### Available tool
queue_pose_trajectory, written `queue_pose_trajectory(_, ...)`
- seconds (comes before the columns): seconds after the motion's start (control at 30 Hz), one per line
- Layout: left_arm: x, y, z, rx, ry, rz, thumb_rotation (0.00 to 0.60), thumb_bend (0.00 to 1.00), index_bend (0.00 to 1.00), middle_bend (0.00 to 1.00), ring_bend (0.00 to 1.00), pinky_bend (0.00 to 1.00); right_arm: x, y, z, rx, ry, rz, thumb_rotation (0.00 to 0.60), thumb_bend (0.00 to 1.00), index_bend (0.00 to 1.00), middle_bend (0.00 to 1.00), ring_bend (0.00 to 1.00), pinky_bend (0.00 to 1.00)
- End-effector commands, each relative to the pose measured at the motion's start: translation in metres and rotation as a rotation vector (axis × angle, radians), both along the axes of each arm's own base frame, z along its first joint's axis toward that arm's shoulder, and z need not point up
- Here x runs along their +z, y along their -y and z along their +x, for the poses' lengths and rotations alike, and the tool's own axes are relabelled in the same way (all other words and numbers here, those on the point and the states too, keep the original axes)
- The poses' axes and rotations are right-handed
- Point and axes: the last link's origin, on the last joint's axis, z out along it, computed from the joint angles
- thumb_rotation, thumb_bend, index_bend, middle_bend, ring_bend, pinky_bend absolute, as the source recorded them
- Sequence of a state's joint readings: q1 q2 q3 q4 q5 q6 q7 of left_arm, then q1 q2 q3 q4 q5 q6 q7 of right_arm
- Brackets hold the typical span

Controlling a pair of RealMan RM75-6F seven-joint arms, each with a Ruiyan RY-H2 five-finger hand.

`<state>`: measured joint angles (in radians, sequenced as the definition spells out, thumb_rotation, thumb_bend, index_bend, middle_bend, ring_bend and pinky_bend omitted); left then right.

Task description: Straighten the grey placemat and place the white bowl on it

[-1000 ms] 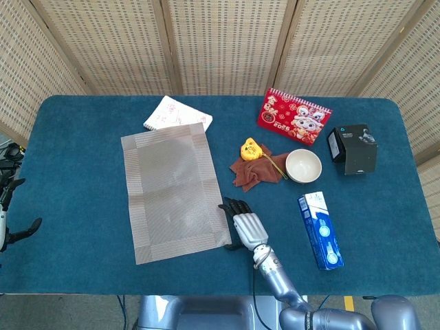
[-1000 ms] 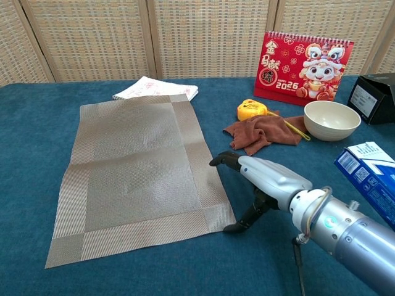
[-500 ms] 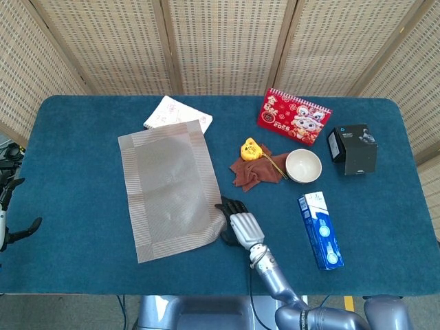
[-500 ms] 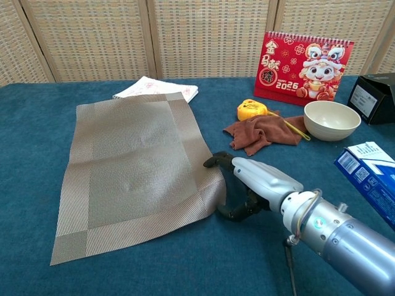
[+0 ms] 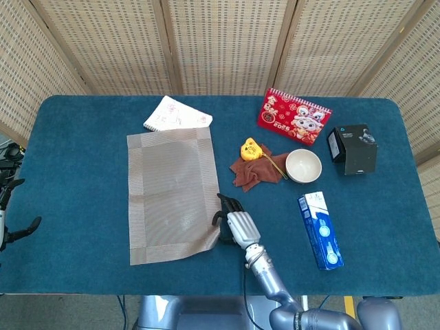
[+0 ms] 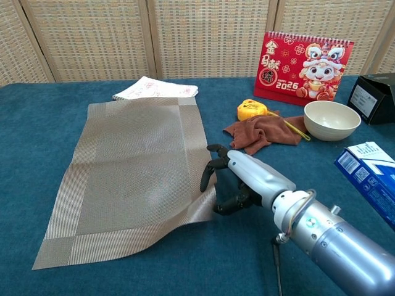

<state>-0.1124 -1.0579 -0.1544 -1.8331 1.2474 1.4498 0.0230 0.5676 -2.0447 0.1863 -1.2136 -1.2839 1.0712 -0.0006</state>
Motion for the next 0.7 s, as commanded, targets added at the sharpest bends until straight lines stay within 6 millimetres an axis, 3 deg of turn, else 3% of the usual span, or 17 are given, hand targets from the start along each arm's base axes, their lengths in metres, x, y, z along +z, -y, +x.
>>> queue_pose_trajectory(0.03, 0.0001, -0.0003, -0.0007, 0.003, 0.001, 0.001, 0.600, 0.24, 0.18, 0.00, 0.00, 0.00, -0.0001, -0.0002, 0.0002, -0.006, 0.019, -0.015, 0.600, 0.54, 0.64, 0.10, 0.00, 0.00)
queue_pose_trajectory(0.57, -0.0009, -0.0011, -0.0010, 0.008, 0.001, 0.000, 0.600, 0.24, 0.18, 0.00, 0.00, 0.00, 0.0019, -0.0048, 0.0003, -0.015, 0.066, 0.003, 0.600, 0.51, 0.68, 0.13, 0.00, 0.00)
queue_pose_trajectory(0.7, -0.0013, -0.0015, -0.0020, 0.013, 0.001, -0.003, 0.600, 0.24, 0.18, 0.00, 0.00, 0.00, 0.0004, -0.0055, -0.0004, -0.016, 0.061, 0.007, 0.600, 0.52, 0.73, 0.17, 0.00, 0.00)
